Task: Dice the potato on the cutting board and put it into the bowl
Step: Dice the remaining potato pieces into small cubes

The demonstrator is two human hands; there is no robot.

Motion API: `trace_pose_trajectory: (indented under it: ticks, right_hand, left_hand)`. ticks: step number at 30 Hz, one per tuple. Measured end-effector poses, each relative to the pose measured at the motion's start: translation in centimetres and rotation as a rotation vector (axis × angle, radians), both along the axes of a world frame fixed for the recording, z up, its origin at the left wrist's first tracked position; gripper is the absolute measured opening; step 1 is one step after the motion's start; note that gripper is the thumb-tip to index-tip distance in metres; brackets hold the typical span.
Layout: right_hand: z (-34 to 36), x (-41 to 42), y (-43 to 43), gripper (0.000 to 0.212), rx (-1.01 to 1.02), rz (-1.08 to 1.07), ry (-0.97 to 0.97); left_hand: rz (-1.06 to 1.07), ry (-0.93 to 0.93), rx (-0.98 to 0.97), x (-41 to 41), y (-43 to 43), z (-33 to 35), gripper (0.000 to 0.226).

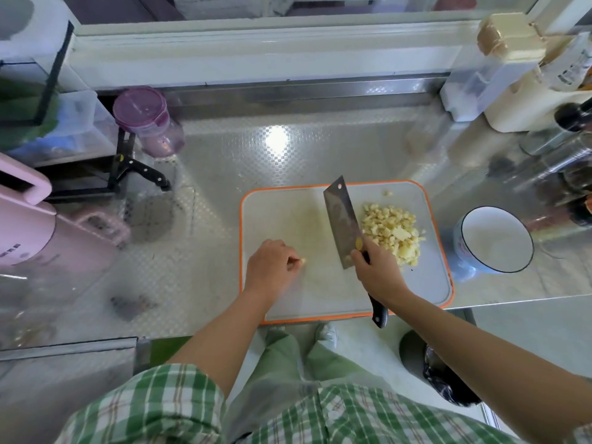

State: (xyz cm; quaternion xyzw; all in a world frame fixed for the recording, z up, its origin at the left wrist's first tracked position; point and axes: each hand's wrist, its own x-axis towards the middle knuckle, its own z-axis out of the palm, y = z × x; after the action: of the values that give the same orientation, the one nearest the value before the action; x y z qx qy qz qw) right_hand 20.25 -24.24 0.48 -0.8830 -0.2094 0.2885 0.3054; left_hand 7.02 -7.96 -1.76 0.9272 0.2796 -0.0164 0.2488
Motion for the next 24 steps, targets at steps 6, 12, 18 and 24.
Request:
trace_pose_trajectory:
  ticks: [6, 12, 18, 24]
  right_hand:
    - [0.4, -0.6, 1.0, 0.022, 0.008, 0.060, -0.013]
    - [0.8, -1.6, 2.2, 0.026, 0.026, 0.177, -0.004]
    - [1.4, -2.0, 2.4, 0.033, 0.003, 0.235, -0.032]
    - [1.5, -1.9, 2.0, 0.033, -0.056, 0.277, -0.107]
  left_hand:
    - [0.245, 0.019, 0.020, -0.5, 1.1, 0.1, 0.013]
    - [0.068, 0.061, -0.065, -1.6, 1.4, 0.0, 0.013]
    - [0.193, 0.063, -0.023, 0.7, -1.0, -0.1, 0.013]
    - [0.273, 0.061, 0.023, 2.5, -2.3, -0.2, 0.023]
